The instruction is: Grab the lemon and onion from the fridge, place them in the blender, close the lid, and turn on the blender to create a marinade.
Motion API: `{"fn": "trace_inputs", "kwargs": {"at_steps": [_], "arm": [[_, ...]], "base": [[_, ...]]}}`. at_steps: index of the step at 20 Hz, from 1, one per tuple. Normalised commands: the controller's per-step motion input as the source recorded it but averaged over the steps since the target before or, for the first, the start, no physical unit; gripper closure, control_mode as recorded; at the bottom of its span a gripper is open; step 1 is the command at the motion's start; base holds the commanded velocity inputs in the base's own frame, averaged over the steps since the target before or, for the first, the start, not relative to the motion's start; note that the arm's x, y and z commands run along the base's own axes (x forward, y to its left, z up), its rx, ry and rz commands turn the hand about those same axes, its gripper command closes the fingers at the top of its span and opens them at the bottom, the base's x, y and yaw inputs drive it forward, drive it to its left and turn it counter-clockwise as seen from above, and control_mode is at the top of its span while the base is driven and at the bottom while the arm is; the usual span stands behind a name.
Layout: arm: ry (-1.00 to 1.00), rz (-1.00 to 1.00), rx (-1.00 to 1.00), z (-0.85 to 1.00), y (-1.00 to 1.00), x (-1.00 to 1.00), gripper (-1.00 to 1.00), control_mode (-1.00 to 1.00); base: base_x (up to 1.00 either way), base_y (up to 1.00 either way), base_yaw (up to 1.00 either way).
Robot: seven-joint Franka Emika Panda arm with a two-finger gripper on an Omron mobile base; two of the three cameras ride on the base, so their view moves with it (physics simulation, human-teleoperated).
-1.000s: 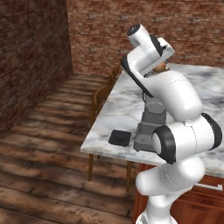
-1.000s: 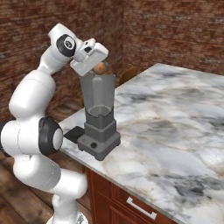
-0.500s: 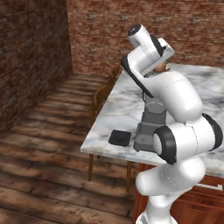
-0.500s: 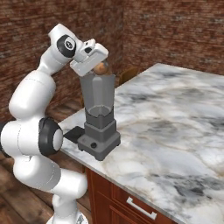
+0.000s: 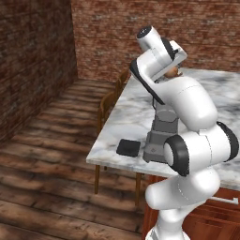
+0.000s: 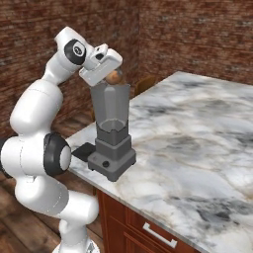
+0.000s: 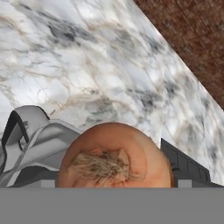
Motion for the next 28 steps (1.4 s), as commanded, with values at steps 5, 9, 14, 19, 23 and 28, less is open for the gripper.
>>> {"fn": "trace_inputs", "kwargs": {"at_steps": [5,9,14,19,23,28], "arm": [[0.00,0.00,0.00,0.00,0.08,0.00,-1.00,-1.00],[0.00,0.00,0.00,0.00,0.22,-0.03,-1.00,-1.00],[0.00,0.00,0.00,0.00,0.35,-0.11,-1.00,-1.00],[0.00,0.00,0.00,0.08,0.21,-0.08,-1.00,-1.00],[-0.03,0.00,0.00,0.35,0.00,-0.38,-1.00,-1.00],[-0.12,0.00,0.03,0.08,0.00,-0.79,-1.00,-1.00]], "base": [[0.00,0.00,0.00],[0.00,0.00,0.00],[0.00,0.00,0.00],[0.00,0.00,0.00],[0.00,0.00,0.00],[0.00,0.00,0.00]]}}
